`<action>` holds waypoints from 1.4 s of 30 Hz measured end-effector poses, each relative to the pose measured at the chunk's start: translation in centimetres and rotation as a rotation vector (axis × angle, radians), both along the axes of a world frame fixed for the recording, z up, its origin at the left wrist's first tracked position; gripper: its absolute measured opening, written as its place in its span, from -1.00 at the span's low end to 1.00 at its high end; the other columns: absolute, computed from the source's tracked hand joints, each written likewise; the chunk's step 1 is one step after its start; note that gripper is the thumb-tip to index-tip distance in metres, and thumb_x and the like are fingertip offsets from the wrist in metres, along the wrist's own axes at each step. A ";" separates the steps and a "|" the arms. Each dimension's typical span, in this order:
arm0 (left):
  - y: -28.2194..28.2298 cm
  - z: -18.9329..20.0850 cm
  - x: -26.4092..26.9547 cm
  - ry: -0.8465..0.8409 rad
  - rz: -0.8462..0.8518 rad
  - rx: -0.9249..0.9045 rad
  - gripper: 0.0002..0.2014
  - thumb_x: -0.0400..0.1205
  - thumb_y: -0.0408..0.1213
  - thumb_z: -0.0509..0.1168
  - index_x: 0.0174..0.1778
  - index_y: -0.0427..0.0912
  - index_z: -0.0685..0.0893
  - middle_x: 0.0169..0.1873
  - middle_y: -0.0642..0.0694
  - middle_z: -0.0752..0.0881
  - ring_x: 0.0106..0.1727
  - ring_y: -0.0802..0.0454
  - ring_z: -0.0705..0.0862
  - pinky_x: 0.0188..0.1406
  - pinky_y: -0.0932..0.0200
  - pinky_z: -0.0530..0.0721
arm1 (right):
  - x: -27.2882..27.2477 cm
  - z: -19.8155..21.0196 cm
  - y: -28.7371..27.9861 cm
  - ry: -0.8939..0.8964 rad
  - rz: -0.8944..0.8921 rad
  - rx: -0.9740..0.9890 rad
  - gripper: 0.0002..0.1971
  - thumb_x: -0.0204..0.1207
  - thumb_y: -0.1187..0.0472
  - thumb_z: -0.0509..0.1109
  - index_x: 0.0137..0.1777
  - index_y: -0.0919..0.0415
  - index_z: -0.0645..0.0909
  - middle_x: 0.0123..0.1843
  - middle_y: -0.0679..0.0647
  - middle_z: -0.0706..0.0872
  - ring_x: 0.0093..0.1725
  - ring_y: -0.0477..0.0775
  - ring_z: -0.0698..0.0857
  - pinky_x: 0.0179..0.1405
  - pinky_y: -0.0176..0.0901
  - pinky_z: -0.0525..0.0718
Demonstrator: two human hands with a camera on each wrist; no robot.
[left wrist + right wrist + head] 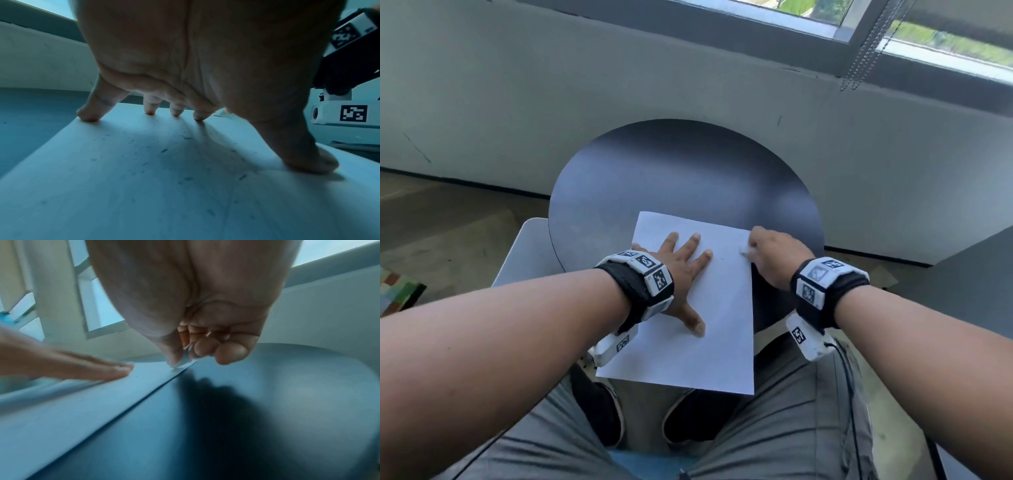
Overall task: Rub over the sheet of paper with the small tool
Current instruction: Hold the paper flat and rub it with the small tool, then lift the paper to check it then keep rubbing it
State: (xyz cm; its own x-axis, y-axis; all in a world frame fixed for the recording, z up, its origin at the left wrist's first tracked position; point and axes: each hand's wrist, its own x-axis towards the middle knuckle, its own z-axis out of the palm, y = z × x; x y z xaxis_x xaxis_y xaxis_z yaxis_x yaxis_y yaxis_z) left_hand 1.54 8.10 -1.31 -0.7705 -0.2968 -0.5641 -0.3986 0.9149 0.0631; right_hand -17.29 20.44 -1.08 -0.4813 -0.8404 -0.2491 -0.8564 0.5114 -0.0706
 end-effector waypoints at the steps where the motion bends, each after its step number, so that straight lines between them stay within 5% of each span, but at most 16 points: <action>1: -0.1 0.1 0.2 0.006 0.008 0.009 0.40 0.06 0.67 0.30 0.67 0.21 -0.32 0.66 0.14 -0.44 0.69 -0.16 -0.38 0.36 -0.75 0.15 | -0.6 0.0 0.2 0.013 -0.032 0.024 -0.70 0.64 -0.14 0.07 0.00 0.08 0.43 0.01 0.05 0.62 0.00 0.23 0.61 0.00 0.09 0.60; 4: -0.5 0.3 1.0 0.050 0.058 0.055 0.27 0.19 0.66 0.23 0.71 0.15 -0.16 0.67 0.09 -0.42 0.70 -0.13 -0.38 0.49 -0.63 0.08 | -2.1 -1.0 1.5 0.038 0.021 0.085 -0.43 0.45 -0.27 -0.23 0.10 0.03 0.47 0.06 0.00 0.54 -0.01 0.16 0.60 0.02 0.14 0.65; 7: -1.1 0.7 1.8 0.125 0.094 0.096 0.00 0.47 0.49 0.19 0.73 0.11 -0.06 0.69 0.04 -0.38 0.71 -0.07 -0.32 0.63 -0.39 0.03 | -1.2 -0.4 2.3 0.006 -0.158 0.012 -0.73 0.64 -0.06 0.06 0.22 -0.02 0.44 0.12 0.06 0.47 0.12 0.23 0.53 0.14 0.16 0.60; 10: -3.1 0.5 2.6 0.294 0.182 0.127 -0.17 0.64 0.18 0.25 0.74 0.08 -0.04 0.72 -0.02 -0.27 0.73 -0.03 -0.22 0.70 -0.11 -0.01 | 0.5 0.4 2.7 0.038 -0.191 -0.148 -0.78 0.65 -0.05 0.19 0.22 -0.04 0.45 0.16 0.04 0.46 0.17 0.18 0.46 0.16 0.09 0.53; 13: -5.8 0.2 3.6 0.277 0.310 0.018 -0.09 0.60 0.18 0.30 0.74 0.00 -0.07 0.73 -0.08 -0.16 0.73 -0.09 -0.12 0.68 -0.15 0.07 | 2.9 0.5 2.7 -0.150 -0.173 -0.067 -0.77 0.60 0.02 0.23 0.16 0.08 0.53 0.18 0.02 0.58 0.16 0.12 0.58 0.03 -0.05 0.51; 16: -6.3 -0.3 4.4 0.176 0.318 -0.074 -0.08 0.46 0.35 0.31 0.66 -0.01 0.16 0.70 -0.05 0.03 0.68 -0.13 0.05 0.56 -0.21 0.28 | 4.6 -0.1 2.5 -0.202 -0.165 -0.010 -0.69 0.57 0.03 0.26 0.22 0.16 0.54 0.28 0.11 0.57 0.21 0.20 0.62 0.14 -0.02 0.57; 19: -5.8 -0.6 4.8 0.243 0.326 -0.098 -0.30 0.40 0.31 0.37 0.42 0.10 0.44 0.53 0.03 0.29 0.55 -0.10 0.25 0.41 -0.17 0.42 | 5.1 -0.1 2.0 -0.240 -0.170 -0.018 -0.63 0.57 0.02 0.28 0.31 0.16 0.53 0.28 0.14 0.56 0.20 0.21 0.61 0.16 -0.03 0.57; 22: -5.5 -0.8 5.1 0.313 0.381 -0.067 -0.48 0.44 0.13 0.42 0.29 0.11 0.49 0.27 -0.01 0.42 0.36 -0.12 0.40 0.29 -0.08 0.53 | 4.9 0.1 1.9 -0.300 -0.183 -0.055 -0.59 0.57 -0.02 0.31 0.38 0.08 0.51 0.23 0.09 0.59 0.26 0.12 0.56 0.26 0.02 0.57; 27: -6.1 -0.2 4.9 0.482 0.641 0.179 -0.72 0.47 -0.19 0.47 0.04 0.02 0.57 0.03 -0.08 0.71 0.00 -0.11 0.67 -0.15 0.14 0.56 | 4.2 1.0 1.4 -0.338 -0.182 -0.088 -0.60 0.56 -0.03 0.37 0.36 0.05 0.53 0.20 0.08 0.65 0.25 0.15 0.58 0.27 -0.03 0.55; 34: -8.1 1.6 5.3 0.718 0.799 0.452 -0.73 0.36 -0.20 0.55 -0.24 -0.13 0.56 -0.25 -0.08 0.69 -0.19 -0.10 0.63 -0.30 0.10 0.47 | 1.3 2.4 0.4 -0.401 -0.365 -0.254 -0.48 0.47 -0.08 0.45 0.40 0.05 0.47 0.22 0.06 0.66 0.20 0.13 0.66 0.24 0.00 0.62; 38: -8.2 4.3 5.2 1.002 0.868 0.996 -0.63 0.27 -0.34 0.48 -0.02 -0.24 0.61 -0.12 -0.17 0.78 -0.15 -0.08 0.73 -0.31 0.14 0.64 | -0.6 4.3 -1.0 -0.576 -0.438 -0.384 -0.42 0.39 -0.08 0.56 0.37 0.04 0.49 0.09 0.10 0.65 -0.03 0.11 0.72 -0.11 0.02 0.73; 40: -8.1 6.3 5.1 1.076 0.856 1.141 -0.58 0.30 -0.41 0.46 0.08 -0.28 0.59 -0.12 -0.16 0.79 -0.23 0.00 0.78 -0.39 0.19 0.71 | -0.8 6.0 -1.4 -0.749 -0.429 -0.448 -0.64 0.47 0.01 0.56 0.18 0.05 0.57 -0.04 0.06 0.63 -0.19 0.06 0.66 -0.39 -0.12 0.59; 42: -8.4 8.1 4.9 1.137 0.815 1.183 -0.52 0.30 -0.42 0.48 0.15 -0.30 0.57 -0.15 -0.14 0.80 -0.27 0.03 0.79 -0.41 0.19 0.73 | -0.5 8.4 -1.6 -0.818 -0.366 -0.524 -0.87 0.52 0.09 0.52 -0.09 0.06 0.63 -0.18 0.01 0.59 -0.24 0.03 0.58 -0.40 -0.16 0.49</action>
State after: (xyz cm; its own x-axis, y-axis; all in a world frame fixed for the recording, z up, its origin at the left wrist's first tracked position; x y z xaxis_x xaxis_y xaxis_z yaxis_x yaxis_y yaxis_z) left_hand 6.49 -0.29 6.80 -0.7695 -0.6309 -0.0990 0.0230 -0.1823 0.9830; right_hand -17.78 18.84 7.33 -0.5777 -0.7738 -0.2599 -0.2451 0.4682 -0.8490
